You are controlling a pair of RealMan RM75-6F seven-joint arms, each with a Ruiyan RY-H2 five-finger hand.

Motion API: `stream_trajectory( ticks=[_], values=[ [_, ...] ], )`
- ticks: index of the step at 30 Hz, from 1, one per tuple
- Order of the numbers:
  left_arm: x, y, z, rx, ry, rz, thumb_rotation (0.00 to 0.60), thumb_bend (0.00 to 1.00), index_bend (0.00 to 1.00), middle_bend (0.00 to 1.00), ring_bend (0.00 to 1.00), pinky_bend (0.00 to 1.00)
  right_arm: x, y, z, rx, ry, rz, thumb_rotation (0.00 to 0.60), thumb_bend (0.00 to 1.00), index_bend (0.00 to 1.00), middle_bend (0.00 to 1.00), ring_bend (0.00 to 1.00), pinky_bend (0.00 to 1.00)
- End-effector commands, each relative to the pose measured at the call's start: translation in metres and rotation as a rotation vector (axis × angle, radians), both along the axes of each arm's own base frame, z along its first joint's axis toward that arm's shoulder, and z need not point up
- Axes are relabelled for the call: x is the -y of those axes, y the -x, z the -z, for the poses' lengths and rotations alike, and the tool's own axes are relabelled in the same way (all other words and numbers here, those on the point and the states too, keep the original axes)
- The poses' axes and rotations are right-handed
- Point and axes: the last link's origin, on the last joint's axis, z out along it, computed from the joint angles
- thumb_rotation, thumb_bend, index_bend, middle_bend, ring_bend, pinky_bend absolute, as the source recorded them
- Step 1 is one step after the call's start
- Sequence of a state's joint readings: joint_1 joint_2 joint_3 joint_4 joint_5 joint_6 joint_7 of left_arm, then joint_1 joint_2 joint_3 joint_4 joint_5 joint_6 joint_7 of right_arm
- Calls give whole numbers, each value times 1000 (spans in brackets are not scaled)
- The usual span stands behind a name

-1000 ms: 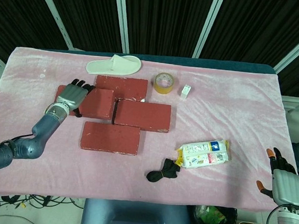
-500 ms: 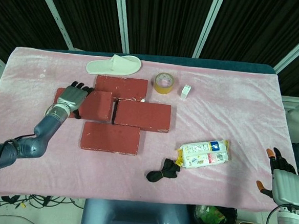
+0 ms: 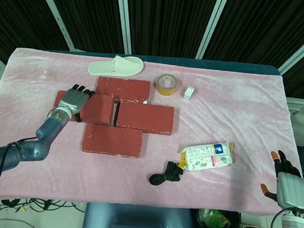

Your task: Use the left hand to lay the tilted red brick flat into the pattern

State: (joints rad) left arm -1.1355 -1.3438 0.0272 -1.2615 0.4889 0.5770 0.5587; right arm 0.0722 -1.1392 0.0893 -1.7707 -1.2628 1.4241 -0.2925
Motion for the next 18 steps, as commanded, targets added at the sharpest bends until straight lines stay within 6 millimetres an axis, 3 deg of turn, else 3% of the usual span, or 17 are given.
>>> stream_trajectory(
  ticks=[1, 18],
  values=[
    [0, -1, 2, 4, 3, 0, 600, 162, 192, 227, 0, 0, 0, 0, 0, 0, 0, 0, 600, 153, 76, 7, 125, 200],
    [-4, -14, 13, 20, 19, 7, 600, 162, 189, 224, 0, 0, 1, 0, 0, 6, -1, 5, 600, 153, 75, 7, 125, 200]
  ],
)
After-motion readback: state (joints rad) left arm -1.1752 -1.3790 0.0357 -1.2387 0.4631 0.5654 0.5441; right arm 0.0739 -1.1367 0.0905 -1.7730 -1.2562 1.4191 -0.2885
